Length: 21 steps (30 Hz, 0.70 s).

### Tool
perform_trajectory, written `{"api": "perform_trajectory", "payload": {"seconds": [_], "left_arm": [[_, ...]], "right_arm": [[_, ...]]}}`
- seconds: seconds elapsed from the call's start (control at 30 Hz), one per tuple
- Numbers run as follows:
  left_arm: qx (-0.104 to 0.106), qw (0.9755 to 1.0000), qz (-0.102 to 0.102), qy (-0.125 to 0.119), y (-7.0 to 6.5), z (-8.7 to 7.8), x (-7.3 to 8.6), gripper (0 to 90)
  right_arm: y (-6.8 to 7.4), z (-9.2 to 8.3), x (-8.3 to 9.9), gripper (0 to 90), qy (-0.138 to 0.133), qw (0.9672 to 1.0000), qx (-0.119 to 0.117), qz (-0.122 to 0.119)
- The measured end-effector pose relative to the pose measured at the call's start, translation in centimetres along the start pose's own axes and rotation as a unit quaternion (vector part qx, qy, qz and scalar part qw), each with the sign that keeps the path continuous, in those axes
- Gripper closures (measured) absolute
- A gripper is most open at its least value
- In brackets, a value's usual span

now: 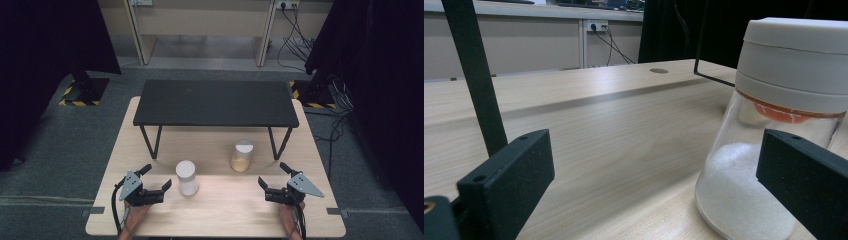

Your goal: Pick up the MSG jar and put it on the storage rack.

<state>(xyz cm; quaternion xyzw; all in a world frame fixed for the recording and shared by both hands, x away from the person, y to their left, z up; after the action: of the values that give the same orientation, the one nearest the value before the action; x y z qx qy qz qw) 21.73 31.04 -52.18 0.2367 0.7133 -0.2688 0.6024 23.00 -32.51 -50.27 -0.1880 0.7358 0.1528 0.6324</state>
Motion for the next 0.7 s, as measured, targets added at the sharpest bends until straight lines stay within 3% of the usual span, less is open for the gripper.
{"api": "perform_trajectory", "payload": {"seconds": [0.7], "left_arm": [[0.002,1.0,0.004,-0.002,-0.04,-0.05,0.03,0.9]], "right_arm": [[0.03,0.02,-0.04,0.4,0.001,1.0,-0.001,-0.003]]}}
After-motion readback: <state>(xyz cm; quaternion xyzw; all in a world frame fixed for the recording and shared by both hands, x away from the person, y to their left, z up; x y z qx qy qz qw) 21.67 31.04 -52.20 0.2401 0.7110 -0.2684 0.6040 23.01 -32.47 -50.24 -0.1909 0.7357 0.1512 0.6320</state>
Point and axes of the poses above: each handheld gripper's, and its own axes: z roughly forward along the jaws, x roughly out of its underside, y roughly to its left, the point moved 1 cm from there along z, roughly forward along the jaws, and after that the axes turned 7 degrees about x, right-handed, at the moved point
